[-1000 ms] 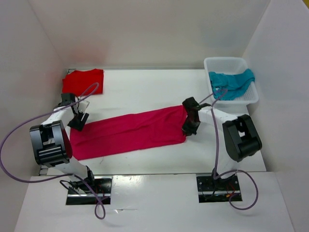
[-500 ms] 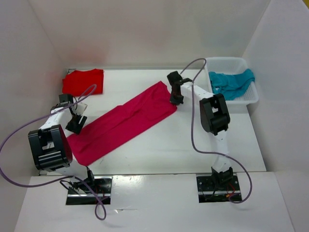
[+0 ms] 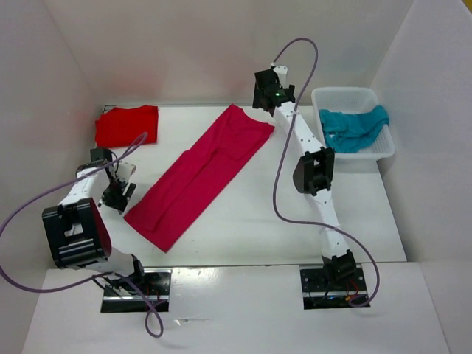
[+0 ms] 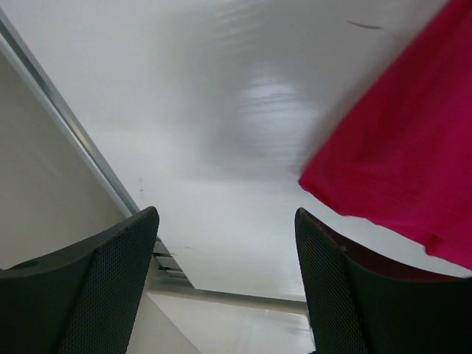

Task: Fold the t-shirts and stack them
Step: Rotate the tshirt 90 degrees

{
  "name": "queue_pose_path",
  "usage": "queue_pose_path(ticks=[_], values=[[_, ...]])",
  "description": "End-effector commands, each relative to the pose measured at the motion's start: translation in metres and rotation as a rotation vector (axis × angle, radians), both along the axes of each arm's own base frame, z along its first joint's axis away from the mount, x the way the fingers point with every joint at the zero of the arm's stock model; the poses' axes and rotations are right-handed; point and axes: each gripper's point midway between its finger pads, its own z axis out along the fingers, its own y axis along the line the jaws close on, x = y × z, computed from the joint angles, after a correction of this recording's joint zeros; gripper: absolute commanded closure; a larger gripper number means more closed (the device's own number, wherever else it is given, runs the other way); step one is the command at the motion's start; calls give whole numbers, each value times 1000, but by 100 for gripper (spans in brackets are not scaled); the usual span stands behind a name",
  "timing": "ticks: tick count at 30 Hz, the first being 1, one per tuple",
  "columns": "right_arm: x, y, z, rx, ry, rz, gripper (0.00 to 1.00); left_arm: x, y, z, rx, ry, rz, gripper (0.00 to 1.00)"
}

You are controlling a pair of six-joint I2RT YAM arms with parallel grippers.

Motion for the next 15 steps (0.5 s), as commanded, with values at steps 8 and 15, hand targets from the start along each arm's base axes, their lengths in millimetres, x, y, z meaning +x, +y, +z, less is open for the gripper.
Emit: queue_pose_path(ticks=[8,15], values=[[-189,83,140,71,-103,247,0,-6,-61,14,-259,-158,-131,14],[-385,223,40,485,202,483,0,14,-51,54,-163,-403,-87,10]])
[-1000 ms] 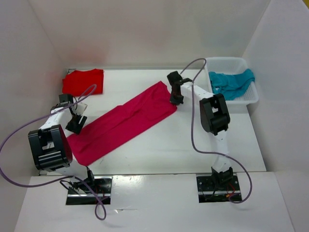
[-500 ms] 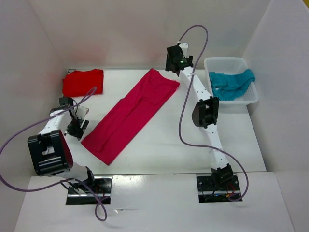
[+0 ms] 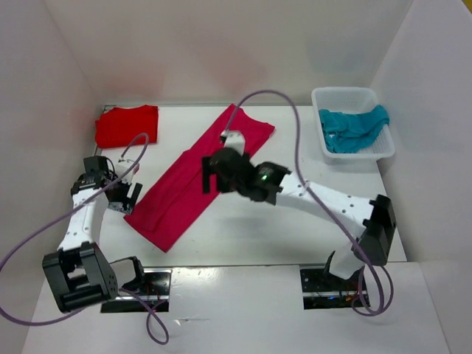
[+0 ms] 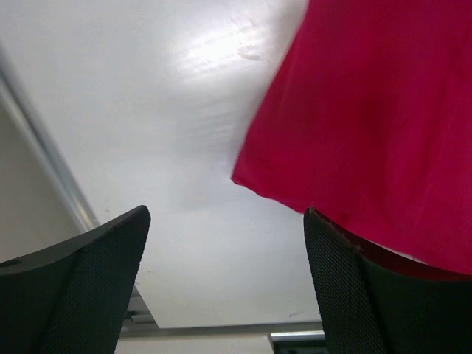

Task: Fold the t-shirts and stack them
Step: Rotate the tshirt 90 degrees

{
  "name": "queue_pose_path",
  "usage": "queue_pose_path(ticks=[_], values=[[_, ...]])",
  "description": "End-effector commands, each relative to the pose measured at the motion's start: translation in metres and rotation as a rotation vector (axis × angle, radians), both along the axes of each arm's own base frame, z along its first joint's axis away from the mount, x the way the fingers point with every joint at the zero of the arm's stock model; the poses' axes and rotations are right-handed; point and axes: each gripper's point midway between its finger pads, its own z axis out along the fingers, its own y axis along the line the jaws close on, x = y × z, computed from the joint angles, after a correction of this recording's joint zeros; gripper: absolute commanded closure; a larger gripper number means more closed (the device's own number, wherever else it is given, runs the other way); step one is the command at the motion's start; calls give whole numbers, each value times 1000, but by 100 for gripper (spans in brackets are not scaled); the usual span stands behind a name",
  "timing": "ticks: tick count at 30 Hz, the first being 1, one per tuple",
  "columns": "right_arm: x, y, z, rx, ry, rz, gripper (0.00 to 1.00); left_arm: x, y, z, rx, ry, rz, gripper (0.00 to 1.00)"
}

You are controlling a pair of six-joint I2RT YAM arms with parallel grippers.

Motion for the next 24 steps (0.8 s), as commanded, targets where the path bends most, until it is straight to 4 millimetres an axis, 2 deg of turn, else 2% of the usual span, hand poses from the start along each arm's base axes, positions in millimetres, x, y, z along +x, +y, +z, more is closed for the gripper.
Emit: queue_pose_path(ticks=[1,2,4,5,8,9,11,12,14,15,17,18,19,21,22,23,24], values=[[-50,56,-54,132,211,-37,0,26,0,41,37,-238,30,8],[-74,79,-72,87,249,6,0,28,1,48,46,-269,29,8],[-97,100,-90,62,289,26,0,30,0,61,67,-334,31,7],[-116,118,-104,45,316,61,0,32,0,65,73,-356,31,6],[-127,140,-117,72,376,50,3,29,1,64,74,-355,45,5],[-130,146,-129,72,403,45,5,29,1,64,74,-355,45,5],[-137,164,-130,131,425,72,8,29,1,64,74,-355,45,5],[-141,167,-146,112,454,83,9,29,1,61,71,-344,45,5],[-142,178,-151,107,477,82,9,31,3,62,74,-341,59,5],[-142,179,-172,65,491,71,9,31,3,62,74,-341,59,5],[-140,187,-173,66,496,61,8,31,3,62,74,-341,59,5],[-138,185,-181,46,496,40,6,30,3,64,77,-351,59,5],[-132,187,-177,54,471,29,6,31,1,64,69,-353,53,5],[-131,183,-188,25,473,7,6,31,1,67,77,-361,46,5],[-128,187,-186,25,461,1,6,31,0,67,69,-363,39,5],[-125,186,-190,0,449,-3,6,31,0,67,68,-363,39,5],[-126,174,-200,-77,452,-12,6,31,0,67,68,-363,39,5]])
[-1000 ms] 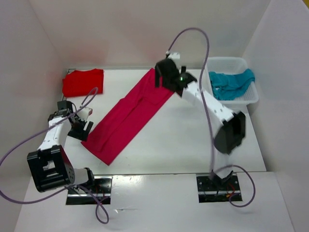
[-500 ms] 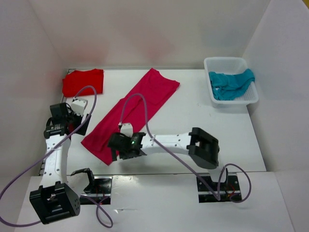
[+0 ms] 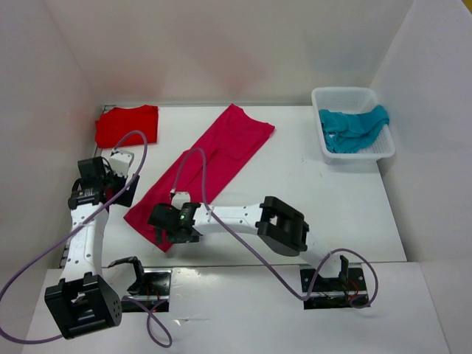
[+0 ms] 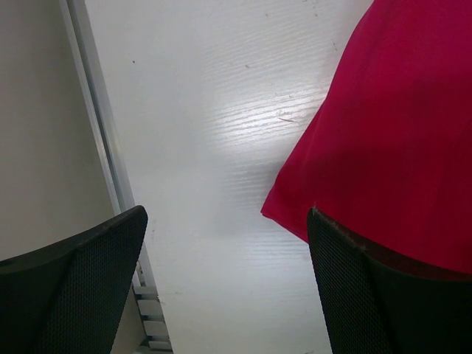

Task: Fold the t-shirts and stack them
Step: Rotate the tshirt 90 degrees

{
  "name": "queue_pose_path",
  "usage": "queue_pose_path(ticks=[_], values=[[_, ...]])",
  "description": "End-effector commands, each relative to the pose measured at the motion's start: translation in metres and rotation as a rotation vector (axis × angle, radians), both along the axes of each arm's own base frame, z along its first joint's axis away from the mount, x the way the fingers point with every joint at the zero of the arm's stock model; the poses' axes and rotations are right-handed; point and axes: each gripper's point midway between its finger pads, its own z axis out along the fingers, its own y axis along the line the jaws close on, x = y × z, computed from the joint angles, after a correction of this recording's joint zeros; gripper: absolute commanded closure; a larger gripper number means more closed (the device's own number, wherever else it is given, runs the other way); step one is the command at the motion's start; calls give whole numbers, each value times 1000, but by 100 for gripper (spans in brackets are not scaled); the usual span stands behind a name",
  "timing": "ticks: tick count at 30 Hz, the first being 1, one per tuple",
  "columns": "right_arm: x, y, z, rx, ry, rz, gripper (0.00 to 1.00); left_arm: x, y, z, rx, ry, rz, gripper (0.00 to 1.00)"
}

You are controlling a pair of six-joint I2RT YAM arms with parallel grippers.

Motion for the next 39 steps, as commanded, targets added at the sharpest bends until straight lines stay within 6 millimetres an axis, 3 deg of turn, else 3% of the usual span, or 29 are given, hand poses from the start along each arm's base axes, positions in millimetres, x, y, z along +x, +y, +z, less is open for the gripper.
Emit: queue_pose_path(ticks=[1,3,8,11,12,13,14,15,17,18,20,21,25,26,27,28,30,31,32,33,35,36,39], values=[[15,0,-9,-92,-45,-41,6,6,-3,9,-9,-49,-9,5],[16,-7,-18,-158,-51,-20,6,6,-5,9,-17,-51,-17,5],[19,6,-31,-172,-48,-10,6,5,-7,10,-18,-52,-31,5],[14,2,-40,-198,-24,-2,8,5,-7,10,-18,-52,-31,5],[14,-10,-52,-231,0,-19,11,5,-7,10,-18,-52,-31,5],[12,-10,-59,-226,12,-23,17,5,-7,10,-18,-52,-31,5],[13,-10,-52,-198,34,-26,31,5,-7,10,-18,-52,-31,5],[8,-19,-63,-214,55,-29,40,5,-7,10,-18,-52,-31,5],[10,-17,-58,-164,69,-46,61,5,-7,10,-18,-52,-31,5],[11,-27,-65,-177,89,-65,81,5,-7,10,-18,-52,-31,5],[12,-34,-66,-169,104,-83,95,5,-7,10,-18,-52,-31,5],[16,-38,-66,-171,109,-102,100,5,-7,10,-18,-52,-31,5],[23,-51,-53,-139,102,-132,100,5,-7,10,-10,-51,-39,5],[18,-65,-59,-154,107,-133,100,4,-8,9,-13,-43,-51,5],[30,-71,-39,-111,91,-172,100,4,-8,9,-13,-43,-52,5],[34,-82,-34,-109,79,-188,100,5,-11,9,-17,-46,-73,5],[40,-114,-19,-84,73,-252,100,9,-17,14,-32,-55,-123,5],[34,-142,-31,-129,88,-266,100,11,-24,17,-44,-61,-167,5],[36,-151,-13,-94,78,-281,100,15,-28,24,-45,-70,-199,5],[35,-177,-21,-132,89,-301,100,19,-33,31,-40,-88,-234,5],[34,-203,-18,-165,81,-316,100,24,-47,33,-45,-71,-310,5],[35,-214,-8,-163,65,-321,100,30,-50,44,-28,-91,-337,5],[20,-255,-13,-211,81,-334,100,40,-74,55,-23,-78,-427,5]])
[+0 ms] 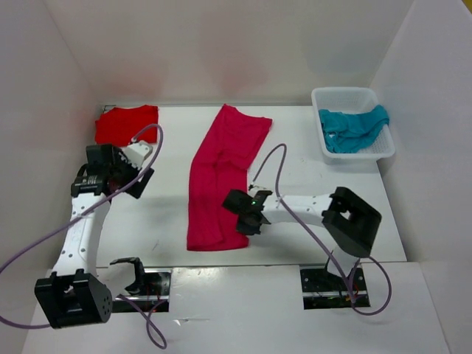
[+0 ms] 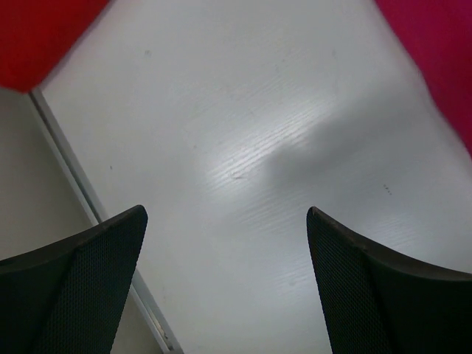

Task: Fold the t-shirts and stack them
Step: Rotate the tshirt 90 degrees

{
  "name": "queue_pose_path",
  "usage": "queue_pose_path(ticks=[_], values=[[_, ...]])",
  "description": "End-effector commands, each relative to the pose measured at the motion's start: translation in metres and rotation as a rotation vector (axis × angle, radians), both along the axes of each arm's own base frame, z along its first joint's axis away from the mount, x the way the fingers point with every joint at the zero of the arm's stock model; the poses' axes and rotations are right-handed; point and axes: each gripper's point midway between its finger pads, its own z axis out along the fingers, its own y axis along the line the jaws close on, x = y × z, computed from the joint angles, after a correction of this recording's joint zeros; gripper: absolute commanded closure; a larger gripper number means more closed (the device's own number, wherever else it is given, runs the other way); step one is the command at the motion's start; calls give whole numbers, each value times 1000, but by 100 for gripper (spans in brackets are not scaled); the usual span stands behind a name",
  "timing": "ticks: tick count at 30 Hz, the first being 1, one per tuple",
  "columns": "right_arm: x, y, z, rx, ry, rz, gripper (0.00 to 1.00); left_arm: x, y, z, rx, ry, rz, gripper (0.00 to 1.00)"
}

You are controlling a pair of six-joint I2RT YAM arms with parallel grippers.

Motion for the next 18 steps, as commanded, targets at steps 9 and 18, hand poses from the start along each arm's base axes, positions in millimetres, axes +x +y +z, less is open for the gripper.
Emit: queue_pose_path(ticks=[9,18], values=[[-57,-86,15,-25,55,-13,99,5,-135,24,31,20,-458,5],[-57,-73,75,190,-33,39,29,-59,-203,24,441,-89,-975,2]])
